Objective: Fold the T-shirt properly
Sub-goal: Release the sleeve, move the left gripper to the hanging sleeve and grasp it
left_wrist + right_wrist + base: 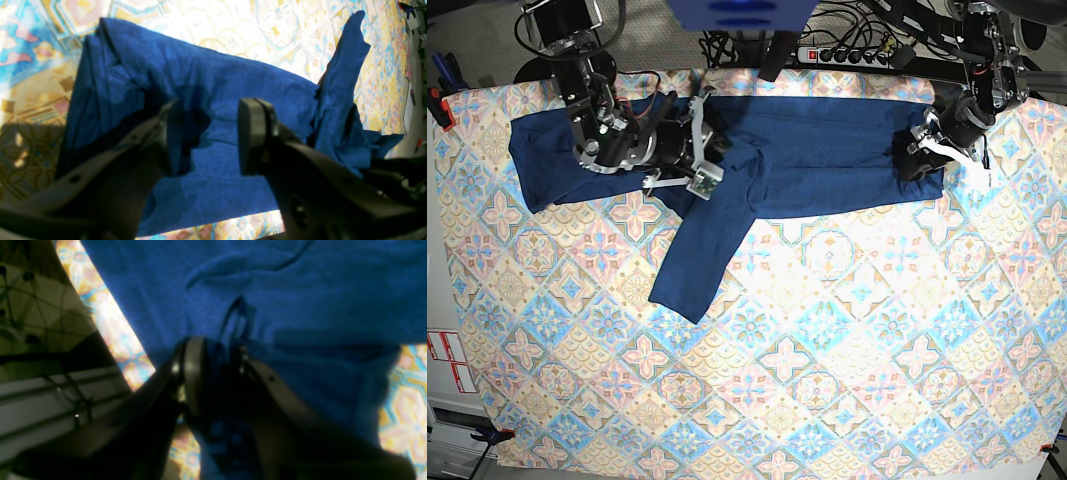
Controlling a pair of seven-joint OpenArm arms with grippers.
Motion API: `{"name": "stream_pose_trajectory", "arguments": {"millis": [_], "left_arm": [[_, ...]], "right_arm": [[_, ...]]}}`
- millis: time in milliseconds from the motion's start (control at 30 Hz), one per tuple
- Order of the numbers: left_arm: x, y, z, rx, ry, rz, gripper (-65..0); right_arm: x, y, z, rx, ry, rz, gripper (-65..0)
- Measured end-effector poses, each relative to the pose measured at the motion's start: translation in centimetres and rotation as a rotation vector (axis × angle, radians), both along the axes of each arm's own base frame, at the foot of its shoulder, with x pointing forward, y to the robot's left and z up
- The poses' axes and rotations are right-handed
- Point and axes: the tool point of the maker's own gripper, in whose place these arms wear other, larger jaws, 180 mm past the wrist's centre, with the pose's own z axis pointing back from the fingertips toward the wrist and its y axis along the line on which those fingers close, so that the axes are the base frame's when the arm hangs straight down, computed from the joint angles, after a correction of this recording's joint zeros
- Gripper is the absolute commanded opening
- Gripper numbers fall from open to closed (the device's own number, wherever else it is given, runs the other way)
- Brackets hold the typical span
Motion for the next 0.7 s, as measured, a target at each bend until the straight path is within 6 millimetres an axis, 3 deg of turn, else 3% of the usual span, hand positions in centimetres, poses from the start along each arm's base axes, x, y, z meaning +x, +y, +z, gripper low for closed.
{"name": "stream_pose_trajectory", "arguments": {"millis": [100, 267, 333, 433, 567, 700], "left_arm": [[1.3, -0.4, 2.0, 0.019, -0.059, -0.024, -38.9], [4.4, -1.6, 7.1, 0.054, -0.221, -0.077, -38.9], [5.6, -1.7, 8.2, 0.059, -0.259, -0.077, -38.9], [7.7, -3.6, 9.3, 0.045, -0.302, -0.123, -38.9], [11.1, -7.8, 9.8, -0.038, -0.347, -0.182, -38.9], [13.4, -11.6, 6.8, -0.050, -0.257, -0.229, -38.8]], "right_arm": [[1.8, -3.1, 0.4, -0.032, -0.030, -0.085, -51.5], [5.6, -10.7, 2.3, -0.084, -0.114, -0.322, -51.5], [6.3, -13.3, 3.0, -0.092, -0.139, -0.406, -51.4], [6.6, -17.0, 3.7, -0.116, -0.158, -0.521, -51.4], [6.7, -20.3, 4.5, -0.141, -0.180, -0.612, -51.3], [6.7, -19.8, 4.4, -0.125, -0.179, -0.610, -51.5]]}}
